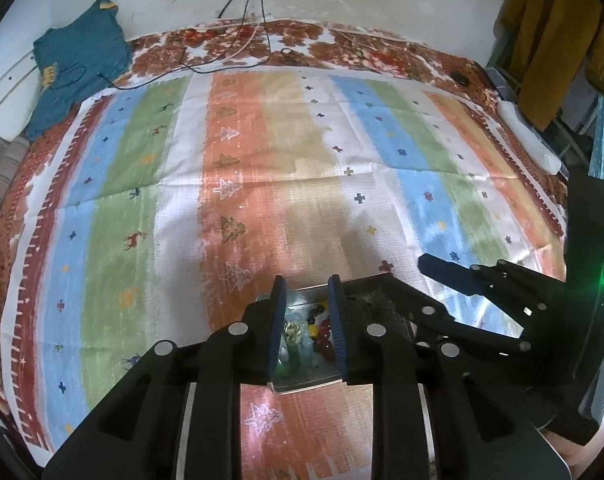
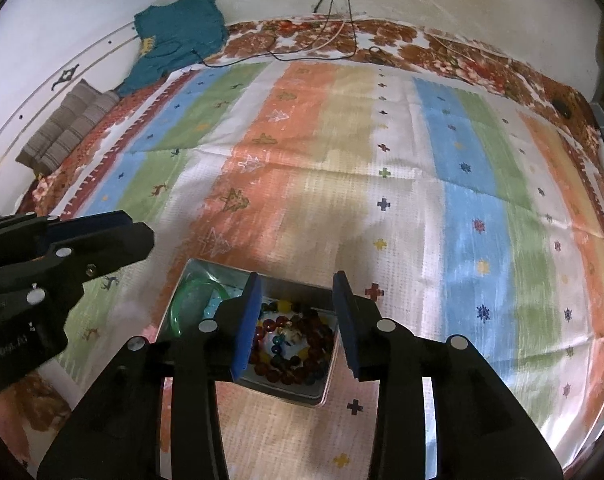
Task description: Organize jewelry
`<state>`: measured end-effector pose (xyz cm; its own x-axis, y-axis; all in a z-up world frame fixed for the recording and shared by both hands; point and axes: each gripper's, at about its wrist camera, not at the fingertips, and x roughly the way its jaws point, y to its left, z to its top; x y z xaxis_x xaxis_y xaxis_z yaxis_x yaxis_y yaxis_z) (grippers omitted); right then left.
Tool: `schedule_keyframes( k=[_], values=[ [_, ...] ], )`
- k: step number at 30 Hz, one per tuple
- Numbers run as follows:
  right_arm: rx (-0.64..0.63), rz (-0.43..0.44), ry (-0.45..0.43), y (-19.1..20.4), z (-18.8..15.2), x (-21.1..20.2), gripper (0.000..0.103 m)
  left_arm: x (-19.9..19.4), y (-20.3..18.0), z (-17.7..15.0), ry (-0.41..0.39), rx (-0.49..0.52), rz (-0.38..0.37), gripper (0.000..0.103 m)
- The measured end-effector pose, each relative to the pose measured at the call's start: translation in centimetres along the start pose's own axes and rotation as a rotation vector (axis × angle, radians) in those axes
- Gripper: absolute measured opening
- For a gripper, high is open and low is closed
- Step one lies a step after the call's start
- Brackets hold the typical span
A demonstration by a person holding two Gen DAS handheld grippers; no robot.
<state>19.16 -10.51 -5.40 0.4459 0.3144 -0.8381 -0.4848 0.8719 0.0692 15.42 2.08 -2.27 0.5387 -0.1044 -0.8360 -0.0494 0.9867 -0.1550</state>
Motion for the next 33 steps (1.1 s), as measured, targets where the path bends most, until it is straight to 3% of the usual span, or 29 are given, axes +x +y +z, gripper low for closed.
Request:
schedule_keyframes(
  k=[9,19,33],
  values=[
    [0.037,0.006,-0.01,-0.7,-1.4,-1.9,0.051,-1.7,0.2,-1.7,-0.016,0.0,-0.007,0.036],
    [0.023,-0.001,-0.026,-0.7,-3.2,-4.4,0.061,-3.9,-0.4,-4.3,-0.043,0.044,0.002,0.059],
    [-0.026,0.003,-0.046,0.0,-6.1,-7.0,0.076,-6.1,-1.2,-7.7,-0.082,0.069,0.0,0.078]
  ],
)
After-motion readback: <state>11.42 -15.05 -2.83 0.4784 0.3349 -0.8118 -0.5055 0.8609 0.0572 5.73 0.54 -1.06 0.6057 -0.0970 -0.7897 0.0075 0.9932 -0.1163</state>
